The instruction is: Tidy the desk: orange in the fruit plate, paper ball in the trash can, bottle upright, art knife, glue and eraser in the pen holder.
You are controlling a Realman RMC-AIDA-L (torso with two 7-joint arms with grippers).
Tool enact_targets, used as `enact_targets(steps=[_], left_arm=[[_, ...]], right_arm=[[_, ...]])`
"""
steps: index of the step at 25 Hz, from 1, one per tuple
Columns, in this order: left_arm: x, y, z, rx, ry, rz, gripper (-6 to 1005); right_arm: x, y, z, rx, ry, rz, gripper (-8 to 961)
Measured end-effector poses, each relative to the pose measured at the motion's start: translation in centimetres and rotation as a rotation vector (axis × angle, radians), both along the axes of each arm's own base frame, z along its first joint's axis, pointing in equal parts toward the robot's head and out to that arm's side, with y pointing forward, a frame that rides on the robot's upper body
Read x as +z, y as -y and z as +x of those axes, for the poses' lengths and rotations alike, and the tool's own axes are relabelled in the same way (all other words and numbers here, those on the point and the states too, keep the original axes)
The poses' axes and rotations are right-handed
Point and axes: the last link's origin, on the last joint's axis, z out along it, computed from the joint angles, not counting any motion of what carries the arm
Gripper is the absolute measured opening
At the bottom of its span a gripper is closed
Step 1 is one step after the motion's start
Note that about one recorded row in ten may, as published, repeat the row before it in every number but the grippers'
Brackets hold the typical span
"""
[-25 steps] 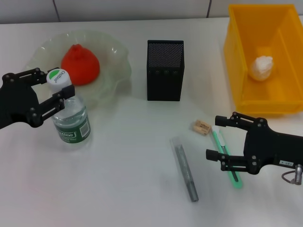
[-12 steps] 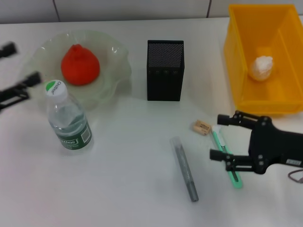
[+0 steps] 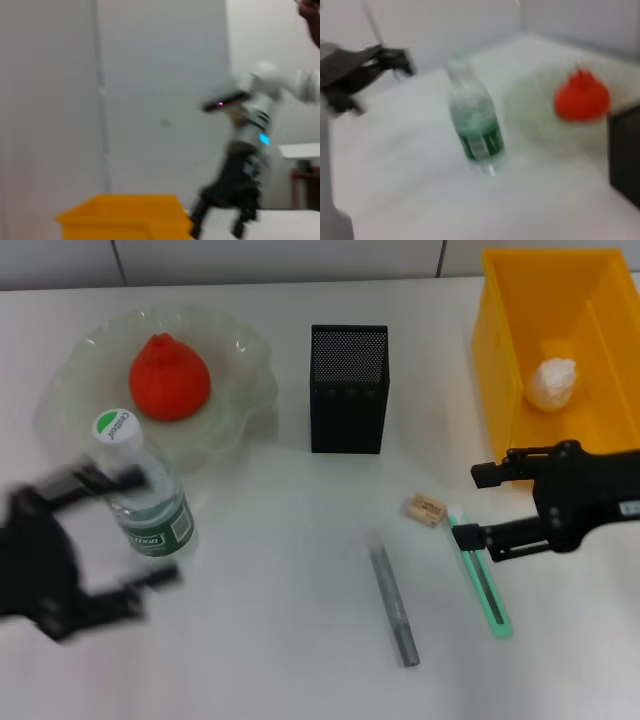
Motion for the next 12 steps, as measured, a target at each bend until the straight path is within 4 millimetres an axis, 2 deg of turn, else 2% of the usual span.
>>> enact_targets(steps=[2,3,5,8,12], left_arm=[[-2.1,0.0,-0.3,-0.019,-0.016,-0.051,790],[-3.6,-0.1,-0.5,-0.028,-0.031,-0.085,790],[-4.2,-0.2,-0.7,-0.024,-0.034,-0.100,790],[-5.6,-0.7,-0.8,-0.008,-0.036,-0.134,789],[-6.5,-1.1,-0.9,-0.001,-0.065,-0.155,788]], right_arm=[[-0.2,-0.7,-1.8,-0.074,0.112,-0.029,845],[-0.8,-1.0,-3.2,-0.127,0.229,-0.041,845],[-1.1,-1.1,-3.7,-0.159,0.291,-0.037,845],[-3.3,-1.4,-4.9,-0.272,0.503,-0.032,845],[-4.4,-1.7,-4.8,-0.341,0.596,0.011,822]])
